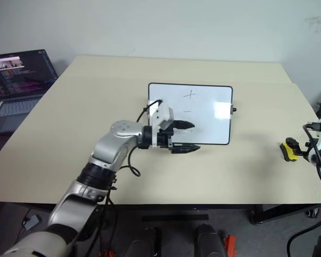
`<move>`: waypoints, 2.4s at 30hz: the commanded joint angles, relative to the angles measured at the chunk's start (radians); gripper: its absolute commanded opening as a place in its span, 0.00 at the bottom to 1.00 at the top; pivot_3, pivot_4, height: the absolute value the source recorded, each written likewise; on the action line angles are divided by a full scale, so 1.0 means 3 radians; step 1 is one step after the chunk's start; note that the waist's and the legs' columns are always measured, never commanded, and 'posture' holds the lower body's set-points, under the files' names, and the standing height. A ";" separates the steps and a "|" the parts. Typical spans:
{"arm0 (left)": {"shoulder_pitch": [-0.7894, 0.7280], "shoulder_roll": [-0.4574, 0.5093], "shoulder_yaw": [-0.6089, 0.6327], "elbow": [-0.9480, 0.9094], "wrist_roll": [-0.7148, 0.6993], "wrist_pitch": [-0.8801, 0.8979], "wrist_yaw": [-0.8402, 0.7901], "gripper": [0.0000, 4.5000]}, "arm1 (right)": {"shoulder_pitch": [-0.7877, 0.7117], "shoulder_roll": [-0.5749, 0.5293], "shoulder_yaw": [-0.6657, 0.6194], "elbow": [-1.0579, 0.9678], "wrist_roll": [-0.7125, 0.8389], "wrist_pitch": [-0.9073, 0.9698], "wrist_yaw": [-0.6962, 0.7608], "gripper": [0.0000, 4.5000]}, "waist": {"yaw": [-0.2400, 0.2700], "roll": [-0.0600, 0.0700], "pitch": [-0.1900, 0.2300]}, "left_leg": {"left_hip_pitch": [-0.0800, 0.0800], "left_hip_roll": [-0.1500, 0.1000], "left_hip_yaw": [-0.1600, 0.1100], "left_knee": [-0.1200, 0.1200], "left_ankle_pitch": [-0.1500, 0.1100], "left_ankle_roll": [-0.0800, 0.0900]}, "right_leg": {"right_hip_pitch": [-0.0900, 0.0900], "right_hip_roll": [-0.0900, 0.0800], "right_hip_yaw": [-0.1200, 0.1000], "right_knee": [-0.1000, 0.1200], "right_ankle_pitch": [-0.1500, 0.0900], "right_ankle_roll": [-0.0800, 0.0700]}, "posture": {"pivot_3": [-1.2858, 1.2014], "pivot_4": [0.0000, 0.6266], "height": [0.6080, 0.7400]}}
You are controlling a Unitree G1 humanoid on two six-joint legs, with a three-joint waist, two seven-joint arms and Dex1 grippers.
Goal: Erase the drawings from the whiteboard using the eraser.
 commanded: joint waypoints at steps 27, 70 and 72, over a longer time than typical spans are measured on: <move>0.0089 0.0077 0.0063 -0.0295 0.0029 0.0076 0.0126 1.00 | -0.0405 0.0026 0.0285 0.1257 -0.0249 -0.0783 0.0228 0.95 | -0.0004 0.0001 0.0000 | 0.0000 -0.0001 -0.0001 0.0000 0.0000 0.0000 | 0.0000 0.0001 0.0000 0.0002 0.0001 0.0001 | 0.52 0.24 1.00; 0.0135 0.0315 0.0375 -0.0198 -0.0026 0.0112 0.0247 1.00 | -0.0590 0.0557 -0.0268 -0.0161 0.1032 0.0039 0.0290 0.25 | -0.0027 0.0002 0.0000 | 0.0002 0.0001 -0.0004 0.0002 0.0000 0.0000 | 0.0001 0.0003 0.0000 0.0008 0.0002 0.0003 | 0.52 0.24 1.00; 0.0152 0.0380 0.0439 -0.0190 -0.0018 0.0109 0.0274 1.00 | -0.0682 0.0656 -0.0232 -0.0291 0.1127 0.0119 0.0224 0.25 | -0.0032 0.0002 0.0000 | 0.0002 0.0002 -0.0004 0.0002 0.0000 0.0000 | 0.0001 0.0003 0.0000 0.0007 0.0002 0.0003 | 0.52 0.24 1.00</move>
